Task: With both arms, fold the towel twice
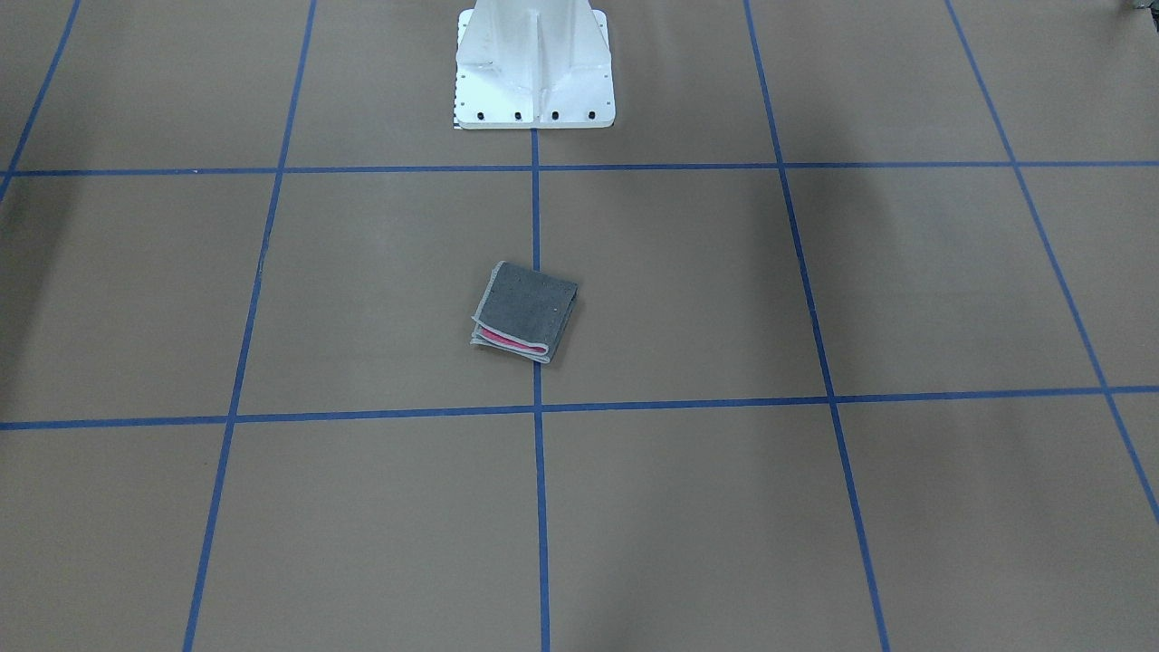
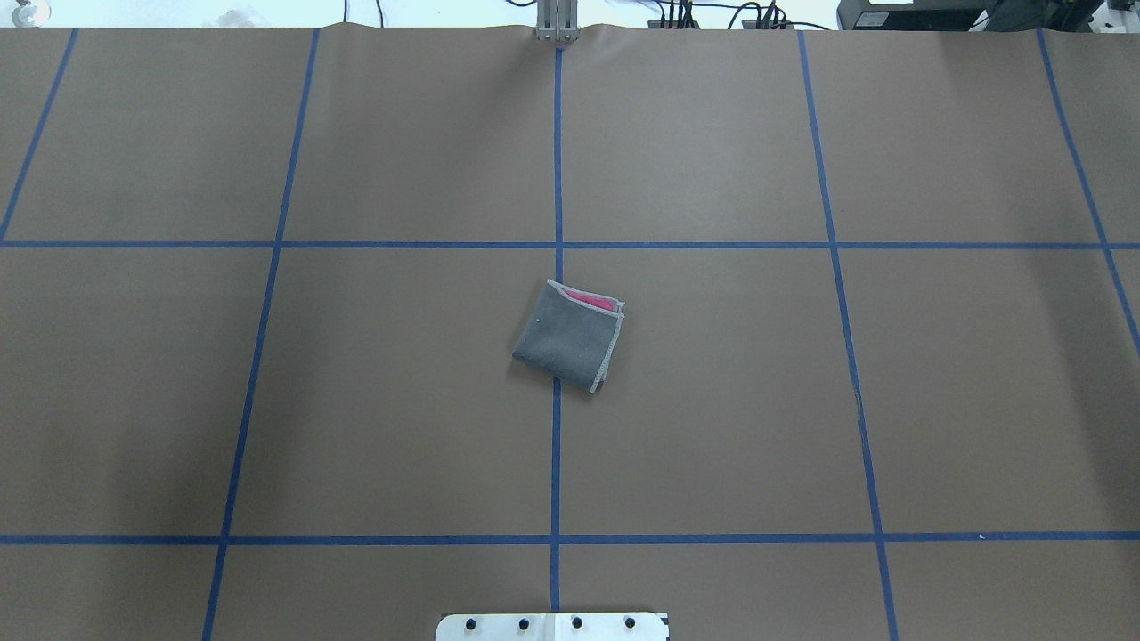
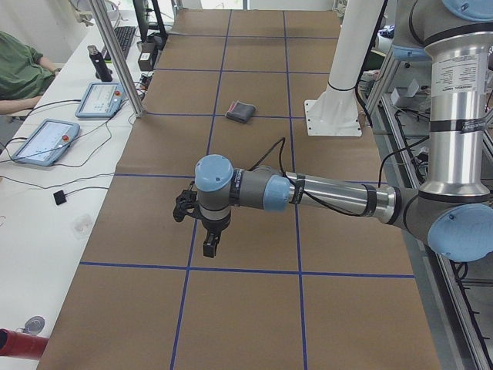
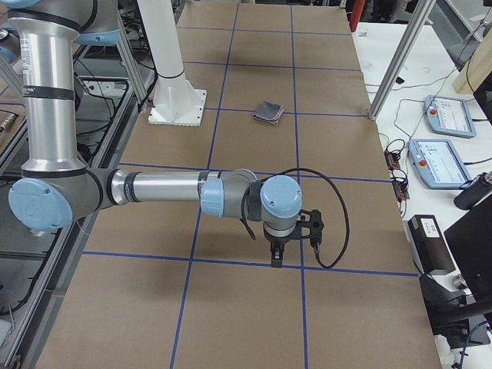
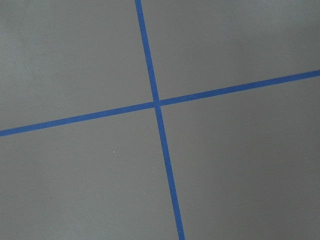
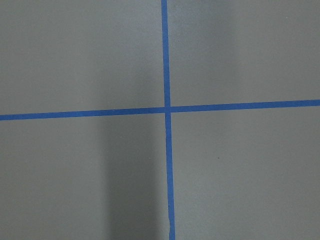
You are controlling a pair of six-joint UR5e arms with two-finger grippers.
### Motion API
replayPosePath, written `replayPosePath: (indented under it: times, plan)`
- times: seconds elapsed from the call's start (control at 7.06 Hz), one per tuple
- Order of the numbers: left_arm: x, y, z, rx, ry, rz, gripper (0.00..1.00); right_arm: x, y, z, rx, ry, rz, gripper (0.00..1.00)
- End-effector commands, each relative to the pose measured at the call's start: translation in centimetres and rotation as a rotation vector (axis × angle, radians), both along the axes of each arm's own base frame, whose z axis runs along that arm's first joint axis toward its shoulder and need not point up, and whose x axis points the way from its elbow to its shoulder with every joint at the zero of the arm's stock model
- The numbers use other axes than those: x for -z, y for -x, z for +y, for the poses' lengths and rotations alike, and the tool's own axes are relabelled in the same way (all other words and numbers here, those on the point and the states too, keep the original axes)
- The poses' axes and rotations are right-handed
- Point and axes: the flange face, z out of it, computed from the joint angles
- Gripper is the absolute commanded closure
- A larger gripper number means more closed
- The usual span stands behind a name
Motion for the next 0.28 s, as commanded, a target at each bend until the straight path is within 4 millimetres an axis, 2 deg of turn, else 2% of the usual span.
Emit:
replayPosePath:
  times: [0.0, 0.14]
  plan:
    - [-0.05, 0.00, -0.01, 0.000, 0.000, 0.000, 0.00, -0.02, 0.00, -0.04, 0.000, 0.001, 0.000, 0.00]
    - [0.02, 0.00, -0.07, 0.000, -0.001, 0.000, 0.00, 0.05, 0.00, -0.05, 0.000, -0.001, 0.000, 0.00]
